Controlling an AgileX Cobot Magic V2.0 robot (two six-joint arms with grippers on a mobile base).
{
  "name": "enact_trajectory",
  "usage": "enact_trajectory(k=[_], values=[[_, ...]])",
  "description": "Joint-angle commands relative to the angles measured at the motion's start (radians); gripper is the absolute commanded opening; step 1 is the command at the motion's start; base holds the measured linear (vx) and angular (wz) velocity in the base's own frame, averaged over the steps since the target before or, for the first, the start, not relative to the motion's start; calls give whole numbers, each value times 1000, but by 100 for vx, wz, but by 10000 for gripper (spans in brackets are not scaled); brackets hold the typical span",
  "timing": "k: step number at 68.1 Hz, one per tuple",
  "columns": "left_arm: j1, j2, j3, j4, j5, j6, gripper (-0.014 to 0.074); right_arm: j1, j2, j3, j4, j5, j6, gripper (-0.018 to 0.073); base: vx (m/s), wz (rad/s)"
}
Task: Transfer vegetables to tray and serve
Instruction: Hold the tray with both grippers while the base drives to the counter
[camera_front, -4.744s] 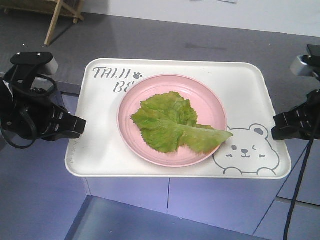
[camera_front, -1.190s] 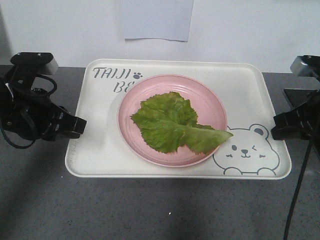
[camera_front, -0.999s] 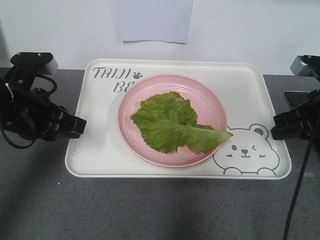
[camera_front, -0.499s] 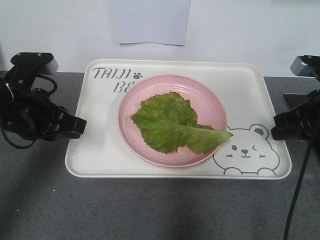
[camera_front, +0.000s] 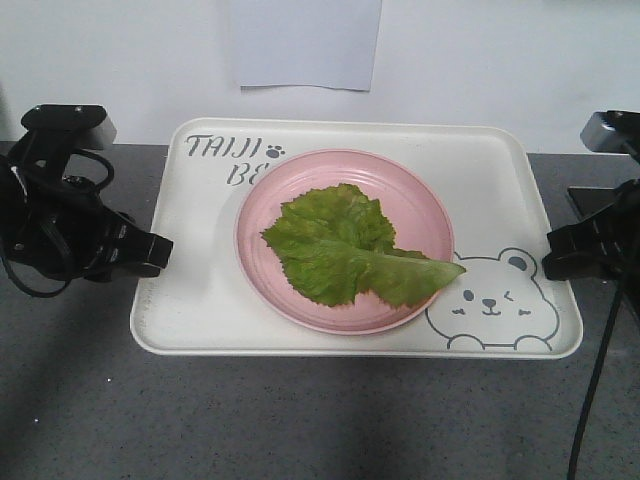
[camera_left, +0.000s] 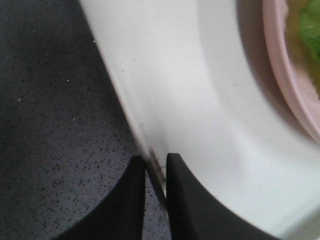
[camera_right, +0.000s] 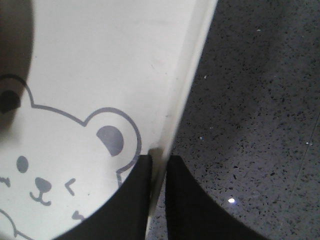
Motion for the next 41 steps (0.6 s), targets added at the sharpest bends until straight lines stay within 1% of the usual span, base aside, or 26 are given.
enact_trajectory(k=[1, 41], values=[[-12, -33, -33, -67, -53, 29, -6, 7, -35, -27, 83, 9, -53, -4, 0, 0], [-12, -33, -33, -67, -53, 29, -6, 7, -35, -27, 84, 9, -53, -4, 0, 0]])
